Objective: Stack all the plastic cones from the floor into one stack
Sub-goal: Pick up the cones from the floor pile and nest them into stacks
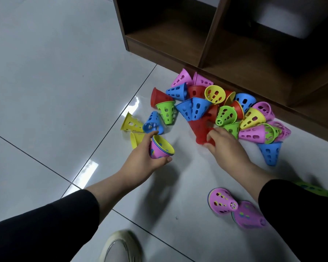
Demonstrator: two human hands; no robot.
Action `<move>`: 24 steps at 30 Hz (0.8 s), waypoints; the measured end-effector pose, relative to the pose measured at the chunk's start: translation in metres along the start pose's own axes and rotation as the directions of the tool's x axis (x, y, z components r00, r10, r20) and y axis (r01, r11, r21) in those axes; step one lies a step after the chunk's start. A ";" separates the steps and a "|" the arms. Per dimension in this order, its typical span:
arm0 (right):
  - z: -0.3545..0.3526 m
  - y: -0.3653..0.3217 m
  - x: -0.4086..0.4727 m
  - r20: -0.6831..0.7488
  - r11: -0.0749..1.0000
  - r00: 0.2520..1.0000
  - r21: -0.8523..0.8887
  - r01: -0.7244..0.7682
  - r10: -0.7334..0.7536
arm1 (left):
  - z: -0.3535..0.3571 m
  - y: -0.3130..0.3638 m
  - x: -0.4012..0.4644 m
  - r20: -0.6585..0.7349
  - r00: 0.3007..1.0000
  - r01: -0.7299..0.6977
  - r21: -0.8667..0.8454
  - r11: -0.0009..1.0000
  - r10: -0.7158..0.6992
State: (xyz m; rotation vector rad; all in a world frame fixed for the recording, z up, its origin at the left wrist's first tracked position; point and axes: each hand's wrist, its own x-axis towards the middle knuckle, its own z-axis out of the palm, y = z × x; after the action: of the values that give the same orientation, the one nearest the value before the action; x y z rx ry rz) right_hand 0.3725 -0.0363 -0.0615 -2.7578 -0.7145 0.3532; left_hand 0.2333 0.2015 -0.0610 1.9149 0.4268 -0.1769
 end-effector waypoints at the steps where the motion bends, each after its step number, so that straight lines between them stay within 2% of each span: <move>1: -0.004 -0.006 -0.001 -0.046 0.994 0.999 0.112 0.016 -0.010 | 0.001 0.000 -0.001 0.004 1.000 -0.001 0.009 1.000 0.001; 4: -0.024 -0.034 -0.006 -0.137 0.905 0.990 0.423 0.038 0.023 | 0.006 0.004 -0.003 0.007 1.000 -0.010 0.041 0.999 0.010; 6: -0.037 -0.052 -0.014 -0.132 0.864 0.990 0.502 0.029 0.043 | 0.008 0.009 -0.004 -0.002 1.000 -0.024 0.065 0.998 0.024; 8: -0.046 -0.067 -0.025 -0.065 0.841 0.998 0.540 0.014 0.025 | 0.010 0.017 -0.004 0.015 0.998 -0.055 0.033 0.998 0.054; 10: -0.050 -0.079 -0.040 0.063 0.812 0.998 0.582 -0.036 -0.001 | 0.014 0.026 -0.006 0.056 0.991 -0.121 -0.010 0.993 0.121; 12: -0.048 -0.086 -0.052 0.162 0.825 0.986 0.562 -0.060 -0.038 | 0.019 0.033 -0.010 0.061 0.985 -0.159 -0.039 0.986 0.162; 15: -0.046 -0.086 -0.065 0.278 0.834 0.957 0.546 -0.083 -0.087 | 0.019 0.036 -0.019 0.058 0.984 -0.166 0.002 0.986 0.165; 18: -0.042 -0.078 -0.072 0.355 0.842 0.930 0.527 -0.112 -0.098 | 0.013 0.035 -0.021 0.133 0.974 -0.190 0.035 0.981 0.184; 19: -0.039 -0.071 -0.071 0.321 0.849 0.945 0.517 -0.113 -0.070 | 0.013 0.036 -0.020 0.144 0.973 -0.186 0.037 0.982 0.179; 21: -0.036 -0.051 -0.062 0.146 0.855 0.986 0.500 -0.140 0.076 | 0.013 0.035 -0.016 0.123 0.982 -0.144 0.025 0.989 0.140; 23: -0.036 -0.021 -0.047 -0.007 0.871 0.966 0.436 -0.228 0.257 | 0.016 0.033 -0.012 0.093 0.991 -0.099 0.025 0.995 0.096; 24: -0.037 -0.005 -0.040 -0.036 0.881 0.948 0.384 -0.278 0.315 | 0.017 0.033 -0.010 0.092 0.992 -0.095 0.037 0.995 0.092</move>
State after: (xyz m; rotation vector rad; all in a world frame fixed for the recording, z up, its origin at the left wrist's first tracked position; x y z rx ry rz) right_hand 0.3478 -0.0595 -0.0189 -2.4880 -0.1674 0.3690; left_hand 0.2383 0.1729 -0.0357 1.9550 0.2742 -0.2108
